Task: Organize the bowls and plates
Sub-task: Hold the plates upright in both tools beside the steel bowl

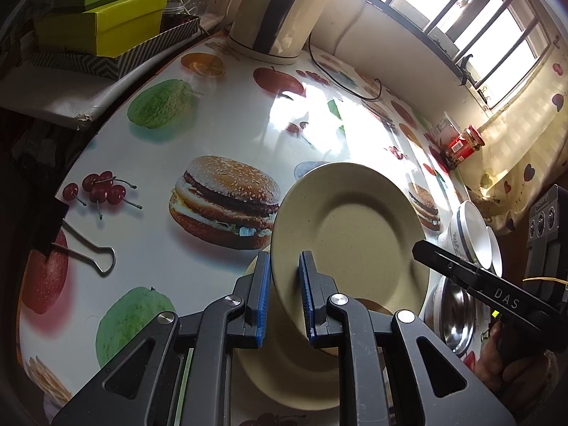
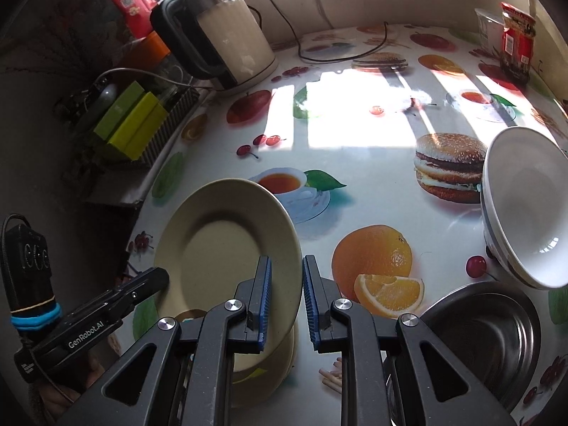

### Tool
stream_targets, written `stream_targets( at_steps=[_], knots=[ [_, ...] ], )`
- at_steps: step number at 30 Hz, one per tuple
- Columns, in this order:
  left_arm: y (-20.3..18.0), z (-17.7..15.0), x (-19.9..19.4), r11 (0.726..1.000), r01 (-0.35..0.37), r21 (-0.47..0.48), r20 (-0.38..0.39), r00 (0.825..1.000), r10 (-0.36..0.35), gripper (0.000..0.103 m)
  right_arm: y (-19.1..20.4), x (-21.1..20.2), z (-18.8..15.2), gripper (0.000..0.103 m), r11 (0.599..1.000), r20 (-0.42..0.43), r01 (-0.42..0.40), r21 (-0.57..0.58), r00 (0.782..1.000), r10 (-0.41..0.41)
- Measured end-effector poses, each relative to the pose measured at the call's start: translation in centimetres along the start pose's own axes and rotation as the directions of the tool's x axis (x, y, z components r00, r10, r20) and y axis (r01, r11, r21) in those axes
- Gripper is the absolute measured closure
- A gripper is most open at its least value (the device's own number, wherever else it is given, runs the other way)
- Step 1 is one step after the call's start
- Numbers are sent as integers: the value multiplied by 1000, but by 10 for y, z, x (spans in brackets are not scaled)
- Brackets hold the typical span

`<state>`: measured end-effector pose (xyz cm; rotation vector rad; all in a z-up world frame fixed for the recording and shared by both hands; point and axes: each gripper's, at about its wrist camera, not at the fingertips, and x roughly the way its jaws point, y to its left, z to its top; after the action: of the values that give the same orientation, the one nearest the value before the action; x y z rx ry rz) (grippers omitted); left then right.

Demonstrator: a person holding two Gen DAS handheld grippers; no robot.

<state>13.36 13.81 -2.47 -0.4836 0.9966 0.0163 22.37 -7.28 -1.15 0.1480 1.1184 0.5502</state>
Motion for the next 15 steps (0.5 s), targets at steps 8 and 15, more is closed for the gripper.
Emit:
stream_targets(
  at_steps=[8,15],
  knots=[
    [4,-11,-7,1000,-7,-10,5,1000,7,86,5,-1,-10,85,1000,-10,0,-10,1000,0],
    [9,-19,-10,1000,-7,-26,3,1000,7,86,8,0,-19,85,1000,-19,-1,-15,1000,1]
  ],
)
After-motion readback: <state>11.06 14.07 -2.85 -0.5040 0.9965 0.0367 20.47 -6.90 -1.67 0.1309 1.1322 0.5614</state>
